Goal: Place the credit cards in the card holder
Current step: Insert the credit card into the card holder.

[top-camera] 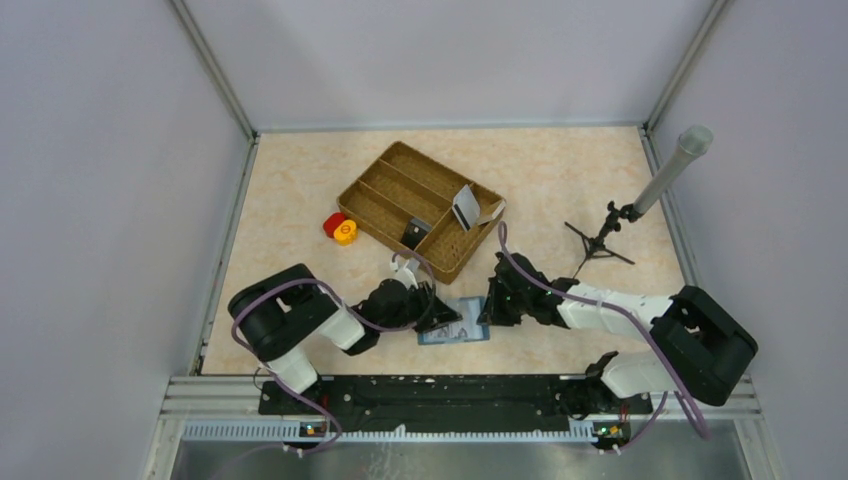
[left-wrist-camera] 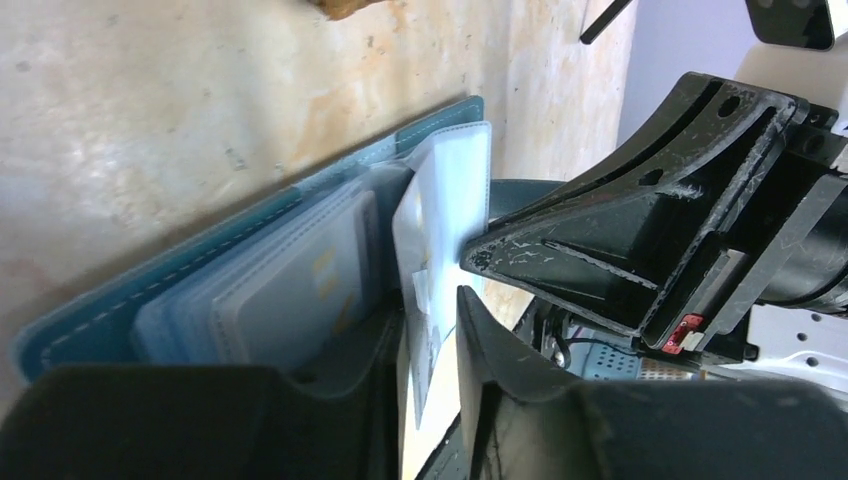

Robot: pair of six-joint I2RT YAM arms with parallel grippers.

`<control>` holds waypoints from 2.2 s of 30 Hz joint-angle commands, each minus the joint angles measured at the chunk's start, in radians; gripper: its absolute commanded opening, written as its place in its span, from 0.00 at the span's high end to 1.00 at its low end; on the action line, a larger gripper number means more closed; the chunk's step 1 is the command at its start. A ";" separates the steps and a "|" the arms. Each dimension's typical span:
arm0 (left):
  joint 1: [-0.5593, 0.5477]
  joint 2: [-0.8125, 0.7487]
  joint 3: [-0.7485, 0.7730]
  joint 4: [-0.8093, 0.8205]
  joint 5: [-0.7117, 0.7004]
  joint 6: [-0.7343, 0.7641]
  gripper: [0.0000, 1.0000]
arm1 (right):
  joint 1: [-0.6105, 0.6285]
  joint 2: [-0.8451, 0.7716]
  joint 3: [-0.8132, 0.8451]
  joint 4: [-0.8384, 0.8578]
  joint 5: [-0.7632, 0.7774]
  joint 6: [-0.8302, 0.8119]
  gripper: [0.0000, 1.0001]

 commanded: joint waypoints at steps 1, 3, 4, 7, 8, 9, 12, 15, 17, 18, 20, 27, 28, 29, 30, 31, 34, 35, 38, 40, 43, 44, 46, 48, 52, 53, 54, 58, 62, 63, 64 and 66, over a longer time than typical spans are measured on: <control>-0.013 -0.060 0.042 -0.311 -0.074 0.059 0.67 | 0.017 -0.047 -0.022 -0.017 0.054 0.032 1.00; -0.023 -0.090 0.072 -0.404 -0.097 0.073 0.60 | 0.017 -0.065 -0.026 -0.033 0.075 0.033 1.00; -0.029 -0.100 0.091 -0.451 -0.109 0.081 0.57 | 0.018 -0.073 -0.027 -0.043 0.085 0.032 1.00; -0.044 -0.133 0.158 -0.618 -0.144 0.113 0.51 | 0.017 -0.094 -0.025 -0.067 0.109 0.025 1.00; -0.050 -0.145 0.175 -0.657 -0.156 0.123 0.49 | 0.018 -0.098 -0.025 -0.071 0.112 0.022 1.00; -0.054 -0.155 0.193 -0.696 -0.170 0.132 0.47 | 0.018 -0.103 -0.025 -0.074 0.113 0.019 1.00; -0.071 -0.183 0.251 -0.808 -0.204 0.165 0.42 | 0.018 -0.109 -0.023 -0.079 0.112 0.012 1.00; -0.086 -0.208 0.289 -0.855 -0.234 0.205 0.39 | 0.017 -0.111 -0.025 -0.077 0.112 0.007 1.00; -0.090 -0.222 0.304 -0.857 -0.233 0.229 0.37 | 0.018 -0.109 -0.028 -0.074 0.112 0.005 1.00; -0.091 -0.231 0.310 -0.858 -0.231 0.240 0.37 | 0.018 -0.110 -0.028 -0.072 0.112 0.004 1.00; -0.093 -0.249 0.319 -0.858 -0.230 0.260 0.36 | 0.017 -0.111 -0.031 -0.069 0.112 0.002 1.00; -0.094 -0.285 0.344 -0.867 -0.220 0.305 0.33 | 0.018 -0.111 -0.039 -0.038 0.094 0.000 1.00; -0.095 -0.286 0.350 -0.878 -0.223 0.306 0.33 | 0.018 -0.112 -0.043 -0.026 0.083 0.002 1.00; -0.094 -0.285 0.357 -0.896 -0.226 0.308 0.32 | 0.017 -0.112 -0.047 -0.011 0.072 0.006 1.00; -0.095 -0.286 0.363 -0.909 -0.231 0.315 0.32 | 0.018 -0.113 -0.053 0.001 0.062 0.010 1.00; -0.095 -0.287 0.368 -0.926 -0.235 0.319 0.32 | 0.017 -0.118 -0.056 0.009 0.051 0.016 1.00; -0.096 -0.299 0.391 -0.984 -0.247 0.332 0.28 | 0.018 -0.135 -0.063 0.030 0.031 0.028 1.00; -0.097 -0.306 0.398 -0.998 -0.250 0.338 0.27 | 0.018 -0.144 -0.063 0.025 0.034 0.030 1.00; -0.099 -0.327 0.414 -1.041 -0.254 0.358 0.24 | 0.018 -0.168 -0.058 -0.010 0.049 0.028 0.97; -0.099 -0.335 0.426 -1.066 -0.252 0.368 0.23 | 0.018 -0.190 -0.045 -0.048 0.061 0.020 0.91; -0.099 -0.340 0.436 -1.083 -0.247 0.379 0.21 | 0.018 -0.242 -0.037 -0.113 0.090 0.018 0.81; -0.099 -0.338 0.438 -1.082 -0.244 0.382 0.20 | 0.018 -0.259 -0.037 -0.130 0.100 0.019 0.76; -0.099 -0.329 0.438 -1.078 -0.232 0.384 0.20 | 0.018 -0.286 -0.047 -0.151 0.111 0.021 0.67; -0.099 -0.315 0.436 -1.077 -0.224 0.379 0.20 | 0.018 -0.299 -0.057 -0.149 0.112 0.025 0.58; -0.101 -0.300 0.439 -1.089 -0.228 0.376 0.19 | 0.018 -0.271 -0.069 -0.108 0.089 0.024 0.57; -0.101 -0.303 0.439 -1.094 -0.232 0.378 0.19 | 0.019 -0.260 -0.069 -0.105 0.086 0.025 0.58; -0.102 -0.308 0.441 -1.098 -0.238 0.380 0.19 | 0.018 -0.248 -0.068 -0.104 0.088 0.026 0.59; -0.102 -0.331 0.455 -1.127 -0.252 0.397 0.17 | 0.018 -0.224 -0.069 -0.102 0.093 0.025 0.66; -0.104 -0.350 0.470 -1.159 -0.257 0.410 0.15 | 0.018 -0.222 -0.075 -0.085 0.085 0.029 0.73; -0.104 -0.355 0.470 -1.161 -0.257 0.412 0.15 | 0.018 -0.222 -0.079 -0.077 0.084 0.031 0.76; -0.104 -0.358 0.468 -1.161 -0.257 0.410 0.14 | 0.017 -0.221 -0.084 -0.068 0.083 0.032 0.79; -0.104 -0.357 0.462 -1.162 -0.252 0.404 0.14 | 0.017 -0.213 -0.090 -0.059 0.084 0.035 0.84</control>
